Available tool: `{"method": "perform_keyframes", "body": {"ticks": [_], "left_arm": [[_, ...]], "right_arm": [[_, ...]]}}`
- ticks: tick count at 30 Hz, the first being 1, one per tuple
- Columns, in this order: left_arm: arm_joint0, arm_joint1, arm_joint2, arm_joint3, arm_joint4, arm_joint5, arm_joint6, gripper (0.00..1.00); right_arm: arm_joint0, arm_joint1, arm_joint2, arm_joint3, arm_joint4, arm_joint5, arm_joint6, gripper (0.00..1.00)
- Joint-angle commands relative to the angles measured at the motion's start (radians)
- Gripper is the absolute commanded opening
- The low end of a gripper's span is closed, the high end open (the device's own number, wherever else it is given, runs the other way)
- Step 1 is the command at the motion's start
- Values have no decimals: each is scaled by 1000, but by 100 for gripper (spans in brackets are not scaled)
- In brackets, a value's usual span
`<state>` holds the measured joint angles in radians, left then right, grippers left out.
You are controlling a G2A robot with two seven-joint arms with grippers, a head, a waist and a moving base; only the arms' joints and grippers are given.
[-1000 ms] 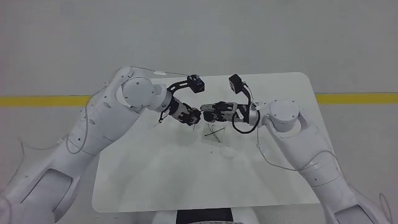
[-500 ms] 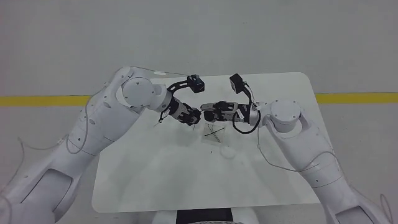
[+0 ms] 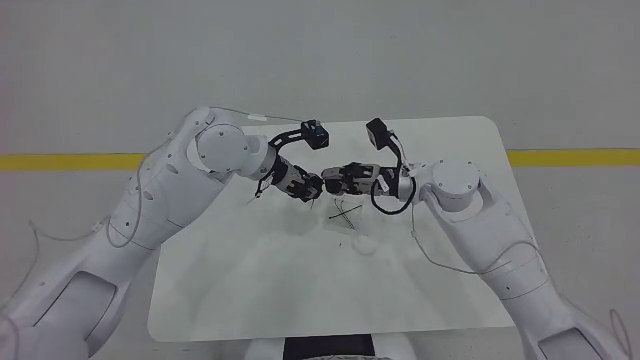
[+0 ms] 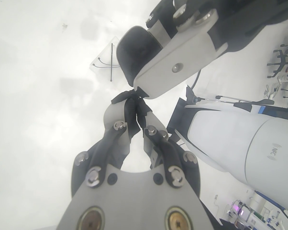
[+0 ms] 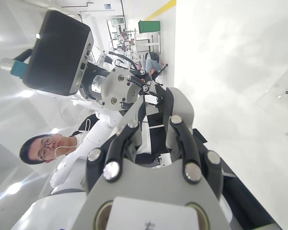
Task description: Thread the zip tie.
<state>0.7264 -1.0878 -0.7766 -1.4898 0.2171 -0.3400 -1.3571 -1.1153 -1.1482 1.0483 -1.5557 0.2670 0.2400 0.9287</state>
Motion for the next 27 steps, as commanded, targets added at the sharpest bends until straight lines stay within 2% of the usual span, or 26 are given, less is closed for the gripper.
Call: {"method": "perform_keyframes", "body": {"ticks": [1, 4, 15, 16, 17, 18, 22, 24, 27], "left_arm": [[0, 0, 0, 0, 0, 0, 0, 0], [0, 0, 0, 0, 0, 0, 0, 0], [0, 0, 0, 0, 0, 0, 0, 0], [0, 0, 0, 0, 0, 0, 0, 27], [0, 0, 0, 0, 0, 0, 0, 96], [0, 0, 0, 0, 0, 0, 0, 100], [0, 0, 0, 0, 0, 0, 0, 100], [10, 1, 2, -3, 8, 6, 30, 100], [17, 8, -6, -7, 1, 5, 40, 100]], "right_arm": [[-1, 1, 0, 1, -2, -1, -2, 14], [-1, 1, -2, 2, -6, -1, -4, 0], [-12, 6, 8, -3, 0, -7, -13, 0], [-14, 6, 10, -5, 1, -7, -14, 0], [-17, 7, 13, -6, 2, -8, -17, 0], [-20, 8, 16, -6, 3, -8, -21, 0], [-36, 10, 30, -5, 11, -11, -48, 0], [-44, 11, 40, -6, 17, -15, -65, 0], [-56, 14, 55, -9, 21, -20, -85, 0]]}}
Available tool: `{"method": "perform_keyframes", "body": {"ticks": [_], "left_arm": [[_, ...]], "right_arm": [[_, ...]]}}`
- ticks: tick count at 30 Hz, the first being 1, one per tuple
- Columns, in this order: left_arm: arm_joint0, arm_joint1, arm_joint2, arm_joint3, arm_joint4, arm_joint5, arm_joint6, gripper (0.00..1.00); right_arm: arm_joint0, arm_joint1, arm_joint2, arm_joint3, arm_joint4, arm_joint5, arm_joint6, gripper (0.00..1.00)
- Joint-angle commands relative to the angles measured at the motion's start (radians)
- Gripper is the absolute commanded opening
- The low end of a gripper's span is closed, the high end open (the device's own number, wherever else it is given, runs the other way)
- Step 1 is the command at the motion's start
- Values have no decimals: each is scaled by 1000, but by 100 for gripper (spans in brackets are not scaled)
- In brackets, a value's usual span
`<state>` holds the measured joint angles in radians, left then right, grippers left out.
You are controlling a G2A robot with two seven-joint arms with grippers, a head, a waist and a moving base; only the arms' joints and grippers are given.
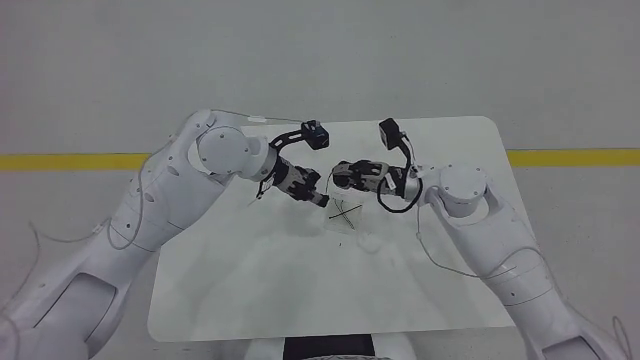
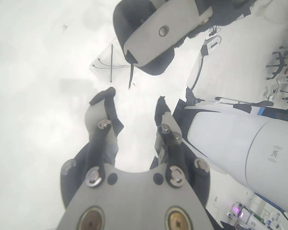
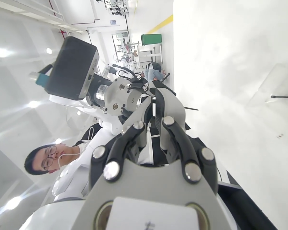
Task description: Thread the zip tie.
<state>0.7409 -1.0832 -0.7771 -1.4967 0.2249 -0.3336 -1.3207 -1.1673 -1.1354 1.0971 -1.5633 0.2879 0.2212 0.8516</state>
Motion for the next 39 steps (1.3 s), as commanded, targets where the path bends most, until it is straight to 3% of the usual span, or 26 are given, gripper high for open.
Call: {"method": "perform_keyframes", "body": {"ticks": [1, 10, 17, 27, 30, 33, 37, 39], "left_arm": [[4, 6, -9, -1, -11, -5, 3, 100], [36, 36, -82, -9, -108, -6, 46, 100], [113, 62, -162, -11, -265, -6, 95, 100], [113, 62, -162, -11, -265, -6, 95, 100], [115, 62, -163, -12, -267, -6, 105, 100], [159, 62, -183, 2, -379, -6, 181, 100], [206, 65, -204, 2, -471, -6, 194, 100], [234, 59, -218, -1, -580, -6, 193, 100]], "right_arm": [[-8, 2, 12, -2, 2, -2, -15, 0], [-44, 7, 66, -7, 41, -32, -74, 0], [-68, 6, 92, 14, 137, -79, -60, 0], [-68, 6, 92, 14, 137, -79, -60, 0], [-87, 2, 103, 16, 200, -104, -85, 0], [-107, 2, 126, 24, 251, -147, -85, 0], [-120, -6, 133, 46, 387, -225, -32, 0], [-116, -13, 123, 64, 445, -258, -9, 0]]}}
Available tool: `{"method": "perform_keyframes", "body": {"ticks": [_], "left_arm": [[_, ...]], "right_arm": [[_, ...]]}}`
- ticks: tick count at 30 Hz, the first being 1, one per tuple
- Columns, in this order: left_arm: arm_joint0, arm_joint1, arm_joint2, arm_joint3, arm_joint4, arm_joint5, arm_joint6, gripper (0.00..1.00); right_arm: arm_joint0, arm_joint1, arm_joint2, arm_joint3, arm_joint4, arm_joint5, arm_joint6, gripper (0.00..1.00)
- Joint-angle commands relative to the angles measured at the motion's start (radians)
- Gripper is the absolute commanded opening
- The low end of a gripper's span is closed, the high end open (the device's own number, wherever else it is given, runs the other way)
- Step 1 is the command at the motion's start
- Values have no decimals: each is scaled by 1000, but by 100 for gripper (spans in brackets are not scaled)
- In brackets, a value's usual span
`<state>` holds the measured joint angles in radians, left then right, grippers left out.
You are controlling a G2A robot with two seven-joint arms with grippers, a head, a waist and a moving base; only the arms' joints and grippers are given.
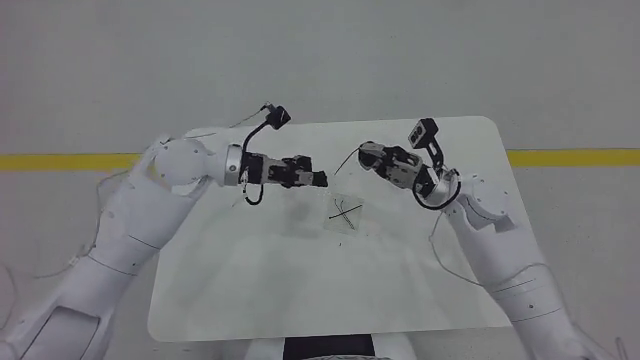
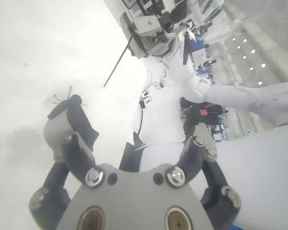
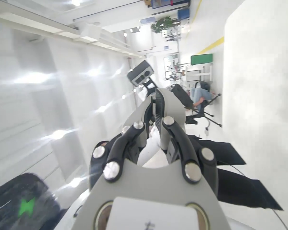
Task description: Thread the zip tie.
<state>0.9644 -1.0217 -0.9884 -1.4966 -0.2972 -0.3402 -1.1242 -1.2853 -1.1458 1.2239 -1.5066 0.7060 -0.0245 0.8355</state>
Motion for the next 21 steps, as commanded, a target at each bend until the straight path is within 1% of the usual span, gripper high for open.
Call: {"method": "perform_keyframes", "body": {"ticks": [1, 3, 4, 5, 7, 9, 11, 12, 21], "left_arm": [[18, -5, -16, 0, -82, 0, -5, 100], [45, -17, -41, -1, -187, 0, -5, 100], [56, -23, -57, 5, -229, 0, -6, 100], [65, -30, -72, 16, -251, 0, -8, 100], [81, -45, -96, 48, -253, 0, -6, 100], [93, -60, -113, 68, -238, 0, 6, 100], [106, -75, -139, 63, -249, 0, 11, 100], [109, -78, -143, 65, -248, 0, 10, 100], [110, -78, -142, 65, -243, 1, 14, 100]], "right_arm": [[7, -5, -9, 16, 36, -23, 13, 0], [20, -10, -21, 35, 45, -53, 23, 0], [25, -12, -28, 44, 46, -60, 24, 0], [30, -14, -34, 51, 47, -65, 23, 0], [39, -19, -47, 66, 49, -79, 18, 0], [44, -23, -56, 80, 55, -94, 10, 0], [45, -25, -57, 85, 59, -100, 5, 0], [45, -25, -57, 85, 59, -100, 5, 0], [45, -25, -57, 85, 59, -100, 5, 0]]}}
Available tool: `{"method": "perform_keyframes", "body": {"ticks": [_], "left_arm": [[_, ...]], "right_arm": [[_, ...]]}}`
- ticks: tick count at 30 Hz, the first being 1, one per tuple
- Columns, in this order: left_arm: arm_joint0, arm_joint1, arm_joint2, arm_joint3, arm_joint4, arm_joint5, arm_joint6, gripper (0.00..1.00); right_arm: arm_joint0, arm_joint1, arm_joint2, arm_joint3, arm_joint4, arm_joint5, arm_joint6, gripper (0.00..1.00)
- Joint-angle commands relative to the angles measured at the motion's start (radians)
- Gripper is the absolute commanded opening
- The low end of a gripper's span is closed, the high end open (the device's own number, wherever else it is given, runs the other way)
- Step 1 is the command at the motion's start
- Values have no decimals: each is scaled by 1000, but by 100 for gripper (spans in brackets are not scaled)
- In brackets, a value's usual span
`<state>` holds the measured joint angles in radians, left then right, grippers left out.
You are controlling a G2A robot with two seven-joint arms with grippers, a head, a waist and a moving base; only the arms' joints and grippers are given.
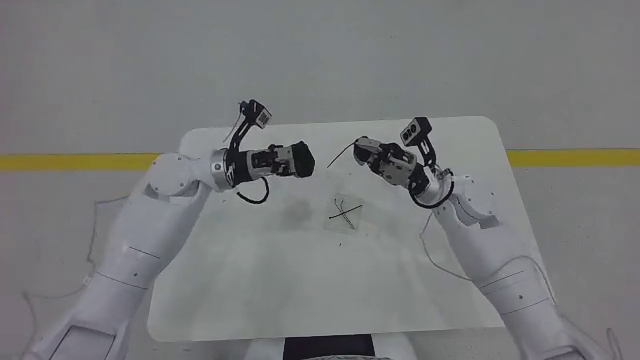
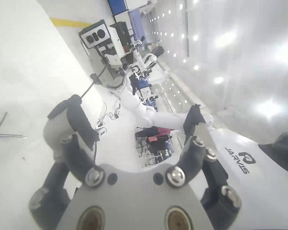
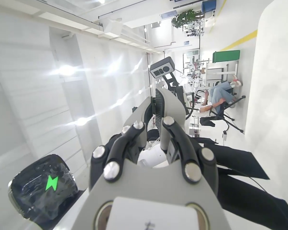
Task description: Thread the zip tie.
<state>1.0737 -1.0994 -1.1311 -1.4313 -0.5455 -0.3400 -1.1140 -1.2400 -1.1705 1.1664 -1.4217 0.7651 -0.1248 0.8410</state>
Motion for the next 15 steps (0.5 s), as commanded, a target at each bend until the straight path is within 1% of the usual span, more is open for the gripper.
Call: {"method": "perform_keyframes", "body": {"ticks": [1, 2, 4, 5, 8, 12, 15], "left_arm": [[3, 1, 5, -7, 32, 0, 12, 100], [6, 4, 7, -3, 71, 0, 14, 100], [21, 3, 7, -6, 38, 0, 19, 100], [29, 4, 4, 2, 31, 0, 21, 100], [53, 2, 4, 16, -19, 0, 42, 100], [82, -7, 1, 23, -97, 0, 56, 100], [93, -17, -1, 34, -131, 0, 45, 100]], "right_arm": [[-1, 0, 0, -1, 0, -1, -5, 0], [-9, -2, -2, -15, 0, -9, -19, 0], [-18, -3, -2, -27, -14, -32, -27, 0], [-25, -4, -2, -35, -2, -43, -31, 0], [-32, -6, -1, -44, 6, -49, -30, 0], [-40, -14, -21, -50, 43, -54, -32, 0], [-42, -21, -36, -46, 65, -54, -42, 0]]}}
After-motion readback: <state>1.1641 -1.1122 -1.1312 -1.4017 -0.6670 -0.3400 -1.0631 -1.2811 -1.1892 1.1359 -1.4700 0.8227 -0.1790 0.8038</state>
